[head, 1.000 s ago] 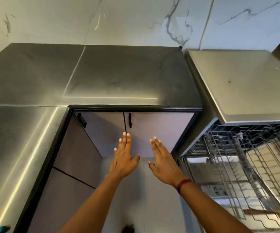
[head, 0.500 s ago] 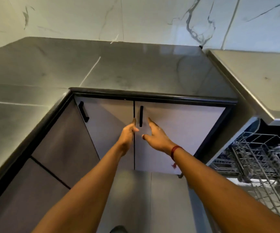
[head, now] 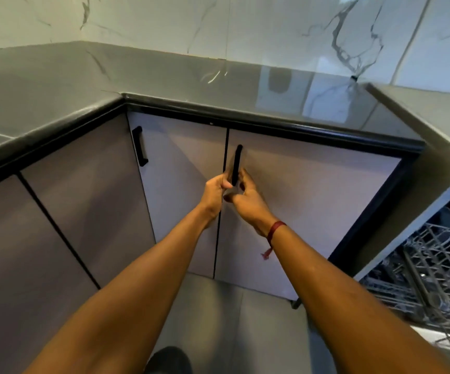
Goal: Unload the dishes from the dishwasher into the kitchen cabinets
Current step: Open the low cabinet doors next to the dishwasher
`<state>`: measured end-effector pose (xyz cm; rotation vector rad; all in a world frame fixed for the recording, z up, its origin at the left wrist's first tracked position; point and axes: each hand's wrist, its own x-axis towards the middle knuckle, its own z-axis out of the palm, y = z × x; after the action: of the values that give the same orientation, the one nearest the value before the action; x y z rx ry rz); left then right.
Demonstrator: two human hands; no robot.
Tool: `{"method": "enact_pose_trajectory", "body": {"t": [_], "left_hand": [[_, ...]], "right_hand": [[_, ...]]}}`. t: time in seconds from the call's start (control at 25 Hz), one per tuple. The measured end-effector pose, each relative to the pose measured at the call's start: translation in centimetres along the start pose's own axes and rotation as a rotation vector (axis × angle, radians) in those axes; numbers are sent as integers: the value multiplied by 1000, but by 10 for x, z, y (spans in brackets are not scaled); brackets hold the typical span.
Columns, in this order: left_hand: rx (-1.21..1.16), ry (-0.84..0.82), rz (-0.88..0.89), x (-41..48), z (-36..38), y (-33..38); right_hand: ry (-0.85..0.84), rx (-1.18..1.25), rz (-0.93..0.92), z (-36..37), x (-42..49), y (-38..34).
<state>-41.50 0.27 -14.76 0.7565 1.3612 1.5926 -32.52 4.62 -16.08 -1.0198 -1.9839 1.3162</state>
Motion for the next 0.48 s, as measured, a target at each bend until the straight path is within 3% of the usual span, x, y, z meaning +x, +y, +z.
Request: {"method": "enact_pose_trajectory", "body": {"t": [0.48], "left_hand": [[-49,47,47,-82,6,-8]], "right_hand": [[-9,75,-62,5,-79,7]]}}
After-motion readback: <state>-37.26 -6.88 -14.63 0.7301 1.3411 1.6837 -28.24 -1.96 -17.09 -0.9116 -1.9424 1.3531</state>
